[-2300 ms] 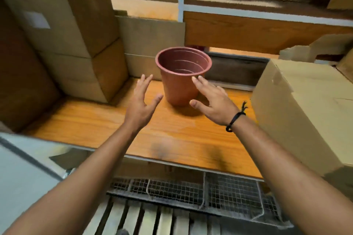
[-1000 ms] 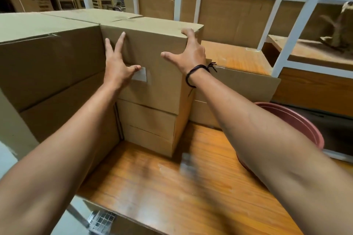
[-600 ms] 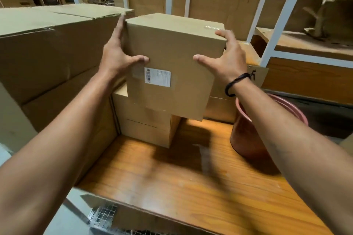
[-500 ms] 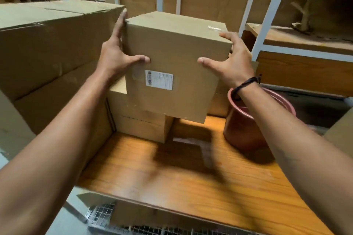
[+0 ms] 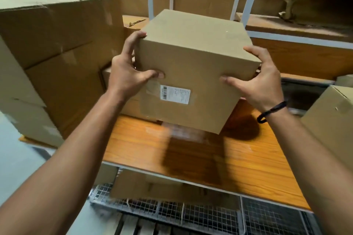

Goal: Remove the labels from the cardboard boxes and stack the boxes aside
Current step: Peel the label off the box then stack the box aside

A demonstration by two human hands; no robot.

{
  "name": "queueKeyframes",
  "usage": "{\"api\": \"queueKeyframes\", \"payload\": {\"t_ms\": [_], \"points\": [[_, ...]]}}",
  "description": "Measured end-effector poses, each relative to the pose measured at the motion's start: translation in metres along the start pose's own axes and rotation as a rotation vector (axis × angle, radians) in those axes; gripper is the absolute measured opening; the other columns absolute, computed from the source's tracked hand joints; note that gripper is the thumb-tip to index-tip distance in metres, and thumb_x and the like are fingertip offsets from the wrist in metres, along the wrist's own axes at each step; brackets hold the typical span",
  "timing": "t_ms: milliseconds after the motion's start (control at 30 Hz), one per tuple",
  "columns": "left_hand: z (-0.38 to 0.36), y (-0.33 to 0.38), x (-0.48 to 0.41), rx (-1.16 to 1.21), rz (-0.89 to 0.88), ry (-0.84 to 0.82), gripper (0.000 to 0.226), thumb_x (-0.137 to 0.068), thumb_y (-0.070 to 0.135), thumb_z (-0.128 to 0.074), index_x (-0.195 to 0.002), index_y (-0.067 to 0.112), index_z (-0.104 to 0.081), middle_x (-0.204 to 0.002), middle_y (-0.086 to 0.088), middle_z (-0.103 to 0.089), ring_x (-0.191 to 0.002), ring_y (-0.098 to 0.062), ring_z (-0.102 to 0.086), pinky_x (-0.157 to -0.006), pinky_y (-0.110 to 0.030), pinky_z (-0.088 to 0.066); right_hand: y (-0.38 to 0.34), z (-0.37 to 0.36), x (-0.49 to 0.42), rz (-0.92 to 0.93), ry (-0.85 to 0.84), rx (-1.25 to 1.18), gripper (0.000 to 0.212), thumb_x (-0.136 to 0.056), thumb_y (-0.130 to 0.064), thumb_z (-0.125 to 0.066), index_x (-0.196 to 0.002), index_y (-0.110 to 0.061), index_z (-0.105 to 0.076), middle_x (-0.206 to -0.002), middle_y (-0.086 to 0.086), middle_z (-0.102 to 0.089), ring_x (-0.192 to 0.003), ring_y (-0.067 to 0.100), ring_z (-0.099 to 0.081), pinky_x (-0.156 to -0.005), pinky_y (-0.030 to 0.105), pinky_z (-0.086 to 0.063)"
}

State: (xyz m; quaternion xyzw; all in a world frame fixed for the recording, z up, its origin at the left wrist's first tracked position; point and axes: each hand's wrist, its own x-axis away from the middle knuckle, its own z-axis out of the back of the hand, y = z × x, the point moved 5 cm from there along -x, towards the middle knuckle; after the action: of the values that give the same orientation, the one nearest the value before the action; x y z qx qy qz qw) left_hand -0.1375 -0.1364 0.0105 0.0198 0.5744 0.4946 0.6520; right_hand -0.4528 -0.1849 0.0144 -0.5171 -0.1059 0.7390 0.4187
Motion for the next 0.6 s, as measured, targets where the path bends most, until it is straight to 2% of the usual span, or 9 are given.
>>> {"api": "queueKeyframes", "payload": {"t_ms": [133, 167, 267, 367, 433, 467, 500, 600], "points": [[-0.008, 0.025, 0.033, 0.01, 0.011, 0.027, 0.086, -0.066, 0.018, -0.089, -0.134, 0.032, -0.039, -0.133, 0.002, -0.05, -0.113, -0.023, -0.06, -0.075, -0.018, -0.057, 0.002, 0.022, 0.031, 0.006, 0.011, 0.008, 0.087, -0.059, -0.054, -0.084, -0.133, -0.028, -0.046, -0.118, -0.029, -0.044, -0.111, 0.007, -0.051, -0.091, 0.039, -0.054], [-0.01, 0.031, 0.044, 0.01, 0.004, 0.037, 0.085, -0.067, 0.017, -0.089, -0.133, 0.033, -0.038, -0.132, 0.003, -0.049, -0.114, -0.024, -0.059, -0.076, -0.017, -0.056, 0.002, 0.028, 0.04, 0.017, 0.007, -0.01, 0.087, -0.059, -0.054, -0.084, -0.133, -0.027, -0.047, -0.117, -0.031, -0.043, -0.111, 0.005, -0.05, -0.091, 0.04, -0.054], [-0.019, 0.049, 0.077, -0.027, 0.016, 0.047, 0.086, -0.067, 0.016, -0.088, -0.133, 0.033, -0.037, -0.13, 0.003, -0.049, -0.111, -0.028, -0.061, -0.076, -0.019, -0.058, 0.006, 0.047, 0.064, 0.013, -0.026, -0.056, 0.085, -0.06, -0.051, -0.085, -0.133, -0.027, -0.048, -0.118, -0.036, -0.041, -0.112, 0.0, -0.049, -0.092, 0.033, -0.054], [-0.023, 0.068, 0.105, -0.021, 0.041, 0.081, 0.088, -0.065, 0.015, -0.09, -0.134, 0.035, -0.039, -0.127, 0.005, -0.051, -0.102, -0.023, -0.064, -0.073, -0.02, -0.058, 0.01, 0.069, 0.086, 0.03, -0.04, -0.074, 0.084, -0.06, -0.052, -0.083, -0.133, -0.028, -0.047, -0.118, -0.04, -0.04, -0.107, -0.011, -0.049, -0.09, 0.027, -0.053], [-0.029, 0.076, 0.123, -0.024, 0.054, 0.078, 0.088, -0.064, 0.015, -0.091, -0.133, 0.032, -0.039, -0.124, 0.011, -0.052, -0.098, -0.019, -0.064, -0.072, -0.018, -0.057, 0.016, 0.076, 0.103, 0.005, -0.057, -0.084, 0.083, -0.061, -0.044, -0.087, -0.133, -0.025, -0.048, -0.116, -0.047, -0.04, -0.104, -0.022, -0.046, -0.088, 0.022, -0.051], [-0.034, 0.077, 0.133, -0.021, 0.074, 0.068, 0.088, -0.064, 0.014, -0.09, -0.133, 0.032, -0.039, -0.123, 0.013, -0.052, -0.097, -0.018, -0.064, -0.071, -0.018, -0.057, 0.02, 0.076, 0.113, -0.013, -0.07, -0.088, 0.083, -0.061, -0.04, -0.088, -0.133, -0.024, -0.049, -0.115, -0.049, -0.041, -0.104, -0.022, -0.046, -0.088, 0.021, -0.051], [-0.038, 0.076, 0.144, -0.017, 0.109, 0.058, 0.088, -0.064, 0.014, -0.09, -0.133, 0.032, -0.039, -0.122, 0.012, -0.053, -0.097, -0.019, -0.064, -0.071, -0.017, -0.057, 0.023, 0.076, 0.122, -0.032, -0.085, -0.092, 0.083, -0.061, -0.039, -0.088, -0.132, -0.023, -0.049, -0.117, -0.046, -0.043, -0.104, -0.016, -0.049, -0.089, 0.023, -0.052], [-0.045, 0.065, 0.177, -0.046, 0.217, 0.033, 0.09, -0.061, 0.017, -0.091, -0.131, 0.037, -0.039, -0.12, -0.003, -0.056, -0.092, -0.022, -0.066, -0.066, -0.02, -0.059, 0.034, 0.07, 0.148, -0.059, -0.124, -0.087, 0.085, -0.057, -0.044, -0.088, -0.131, -0.022, -0.051, -0.124, -0.02, -0.052, -0.11, 0.002, -0.054, -0.094, 0.037, -0.053]]}}
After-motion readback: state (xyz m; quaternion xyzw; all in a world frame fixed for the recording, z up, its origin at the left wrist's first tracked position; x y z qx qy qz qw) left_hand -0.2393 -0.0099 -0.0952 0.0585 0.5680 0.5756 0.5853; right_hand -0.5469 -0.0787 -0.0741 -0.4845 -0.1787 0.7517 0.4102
